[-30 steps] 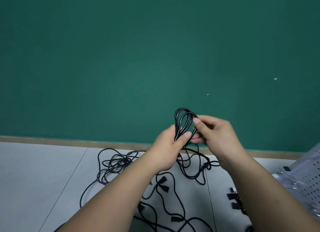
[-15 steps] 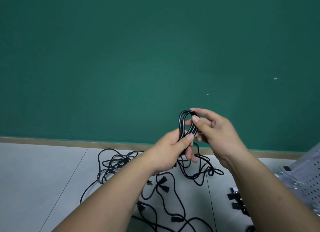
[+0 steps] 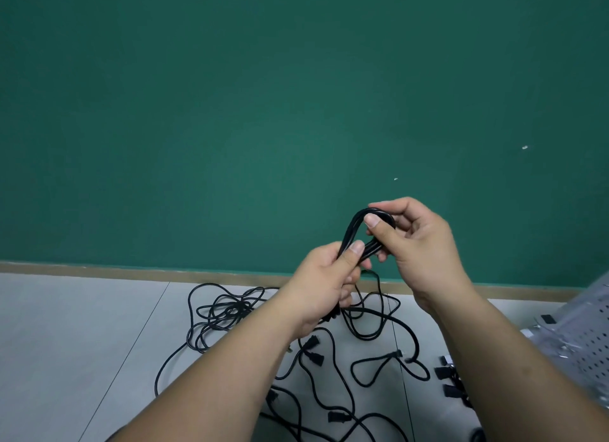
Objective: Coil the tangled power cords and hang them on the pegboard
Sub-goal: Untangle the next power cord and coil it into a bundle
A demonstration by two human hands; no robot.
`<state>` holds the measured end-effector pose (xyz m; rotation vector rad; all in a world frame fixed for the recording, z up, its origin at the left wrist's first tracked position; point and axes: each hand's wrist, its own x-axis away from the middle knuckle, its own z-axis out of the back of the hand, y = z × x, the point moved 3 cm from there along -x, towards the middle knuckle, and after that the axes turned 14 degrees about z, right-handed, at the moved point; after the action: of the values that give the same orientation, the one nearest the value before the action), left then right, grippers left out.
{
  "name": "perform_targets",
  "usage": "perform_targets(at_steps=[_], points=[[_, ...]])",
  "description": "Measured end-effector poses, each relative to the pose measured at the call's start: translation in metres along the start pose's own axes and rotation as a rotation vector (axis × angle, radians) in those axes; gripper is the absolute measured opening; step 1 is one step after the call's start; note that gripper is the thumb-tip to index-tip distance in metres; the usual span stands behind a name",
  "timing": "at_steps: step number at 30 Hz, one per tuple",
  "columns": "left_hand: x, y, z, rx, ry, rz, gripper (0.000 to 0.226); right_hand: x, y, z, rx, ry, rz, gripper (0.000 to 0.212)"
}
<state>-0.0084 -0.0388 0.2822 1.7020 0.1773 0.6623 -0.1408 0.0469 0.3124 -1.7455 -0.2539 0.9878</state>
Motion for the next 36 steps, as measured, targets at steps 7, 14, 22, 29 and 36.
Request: perform_targets(at_steps=[7, 14, 22, 29, 36], points=[[0.000, 0.002, 0.000, -0.029, 0.004, 0.004, 0.023, 0.000, 0.009, 0.003, 0.071, -0.117, -0.132, 0.020], [-0.003, 0.019, 0.028, 0.243, 0.223, -0.064, 0.025, 0.021, 0.031, -0.008, 0.381, -0.642, -0.325, 0.039], [-0.003, 0.030, 0.086, 0.234, 0.566, -0.145, 0.026, 0.021, 0.027, 0.001, 0.605, -0.804, -0.258, 0.017], [-0.011, 0.017, 0.078, -0.614, 0.451, -0.086, 0.033, 0.009, -0.008, -0.010, 0.292, -0.515, -0.075, 0.013], [0.000, 0.011, 0.032, -0.552, 0.165, 0.002, 0.064, 0.003, -0.002, -0.001, 0.409, -0.240, 0.050, 0.013]])
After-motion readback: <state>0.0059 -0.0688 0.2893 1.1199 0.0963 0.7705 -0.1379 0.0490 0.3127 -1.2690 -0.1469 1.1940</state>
